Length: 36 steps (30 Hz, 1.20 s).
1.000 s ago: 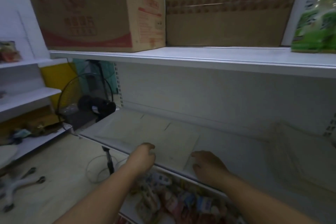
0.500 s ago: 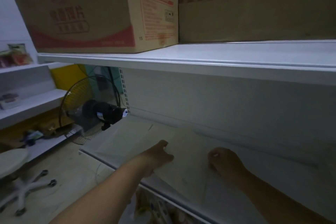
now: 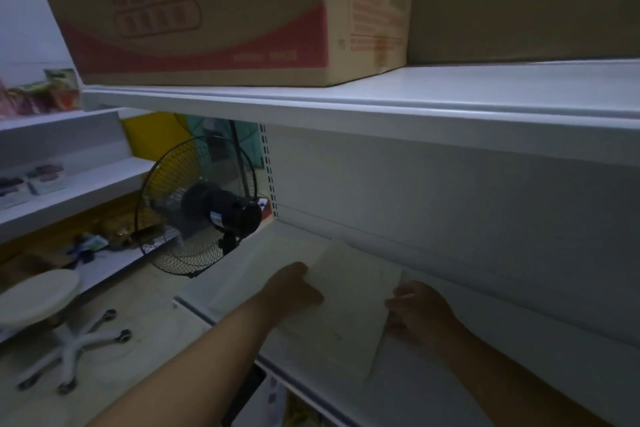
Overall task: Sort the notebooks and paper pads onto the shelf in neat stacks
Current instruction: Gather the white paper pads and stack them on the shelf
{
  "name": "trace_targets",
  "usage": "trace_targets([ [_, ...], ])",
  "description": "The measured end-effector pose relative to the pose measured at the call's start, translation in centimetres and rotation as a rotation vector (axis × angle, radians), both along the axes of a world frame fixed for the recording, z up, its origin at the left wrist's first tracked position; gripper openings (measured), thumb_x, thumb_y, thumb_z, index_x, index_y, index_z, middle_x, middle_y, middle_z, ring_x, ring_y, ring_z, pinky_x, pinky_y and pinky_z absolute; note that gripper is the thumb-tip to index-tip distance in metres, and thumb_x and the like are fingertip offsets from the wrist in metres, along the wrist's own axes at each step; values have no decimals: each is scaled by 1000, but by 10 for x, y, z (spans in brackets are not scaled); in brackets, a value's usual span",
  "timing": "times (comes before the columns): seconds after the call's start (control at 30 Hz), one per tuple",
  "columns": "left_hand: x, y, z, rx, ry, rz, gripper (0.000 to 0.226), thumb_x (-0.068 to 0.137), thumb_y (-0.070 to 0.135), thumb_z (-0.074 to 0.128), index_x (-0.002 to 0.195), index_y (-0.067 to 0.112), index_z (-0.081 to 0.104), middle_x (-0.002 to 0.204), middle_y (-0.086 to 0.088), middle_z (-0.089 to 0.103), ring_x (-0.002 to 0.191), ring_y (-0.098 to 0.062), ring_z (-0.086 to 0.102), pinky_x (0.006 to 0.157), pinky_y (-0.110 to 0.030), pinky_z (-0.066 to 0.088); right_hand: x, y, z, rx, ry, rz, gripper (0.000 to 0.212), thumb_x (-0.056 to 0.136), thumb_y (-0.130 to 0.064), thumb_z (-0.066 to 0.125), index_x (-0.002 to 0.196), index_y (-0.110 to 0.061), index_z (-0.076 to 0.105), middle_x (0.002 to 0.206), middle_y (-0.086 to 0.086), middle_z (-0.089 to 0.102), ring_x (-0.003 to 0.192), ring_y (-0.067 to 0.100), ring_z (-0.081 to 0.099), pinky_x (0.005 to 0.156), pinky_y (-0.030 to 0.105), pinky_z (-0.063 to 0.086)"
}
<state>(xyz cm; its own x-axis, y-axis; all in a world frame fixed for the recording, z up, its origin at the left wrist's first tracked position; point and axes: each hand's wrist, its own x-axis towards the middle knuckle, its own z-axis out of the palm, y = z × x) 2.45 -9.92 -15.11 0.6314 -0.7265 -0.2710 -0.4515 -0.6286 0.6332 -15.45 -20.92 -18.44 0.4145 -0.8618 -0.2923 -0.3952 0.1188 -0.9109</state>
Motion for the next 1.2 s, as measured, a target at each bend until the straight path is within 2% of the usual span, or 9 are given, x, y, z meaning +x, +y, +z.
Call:
trace_targets([
  [0.07,13,-1,9,-95,297,76,60,80,17,73,133,14,44,121,-12,55,99,-31,59,76,-36,54,6,0,-2,28,-5,-46,17,77,1,68,83,-10,57,78,16,64,63,27,63,52,30,52],
  [0.13,22,3,13,-76,537,56,50,83,21,71,127,5,54,113,-15,64,90,-31,65,81,-45,56,13,4,0,56,-22,-80,17,77,3,69,87,-5,58,74,19,64,59,26,62,51,29,50],
  [0.33,80,26,12,-373,558,55,20,88,18,65,105,23,57,99,-9,68,85,-29,66,76,-42,57,68,27,16,23,-134,-97,19,82,2,62,100,0,63,85,21,68,61,25,63,50,24,50],
  [0.43,119,37,6,-437,382,88,33,86,12,65,116,17,51,106,-10,64,83,-26,64,67,-31,53,112,44,23,-92,-55,-21,20,83,4,56,101,0,65,91,19,70,68,24,67,55,28,55],
  [0.57,150,44,-23,1,-137,-37,43,87,28,54,125,7,48,120,-10,56,105,-27,56,84,-32,49,153,68,16,-373,317,117,18,81,-5,58,97,-4,66,92,9,65,85,22,62,71,29,47],
  [0.63,155,42,-28,38,-147,-67,48,88,34,52,127,7,48,123,-11,54,107,-27,54,86,-32,48,156,80,11,-418,457,141,32,85,-15,57,116,-4,60,114,10,61,102,22,59,79,26,45],
  [0.77,151,34,-21,-96,198,-98,41,87,28,60,118,3,55,113,-11,60,93,-25,58,76,-30,46,149,100,8,-337,431,66,57,93,-23,51,146,-15,32,150,2,34,133,18,38,105,23,32],
  [0.93,138,43,0,-171,951,-9,25,83,12,64,105,1,62,99,-23,67,88,-38,65,73,-41,53,121,107,8,-270,401,6,63,88,-22,60,145,-20,33,146,-2,39,128,15,44,98,18,36],
  [1.2,43,42,12,-220,973,-179,10,90,7,58,100,4,60,98,-19,65,85,-34,63,70,-39,51,32,127,25,-106,131,-336,58,91,-30,56,142,-19,32,89,-15,51,74,-1,51,59,9,39],
])
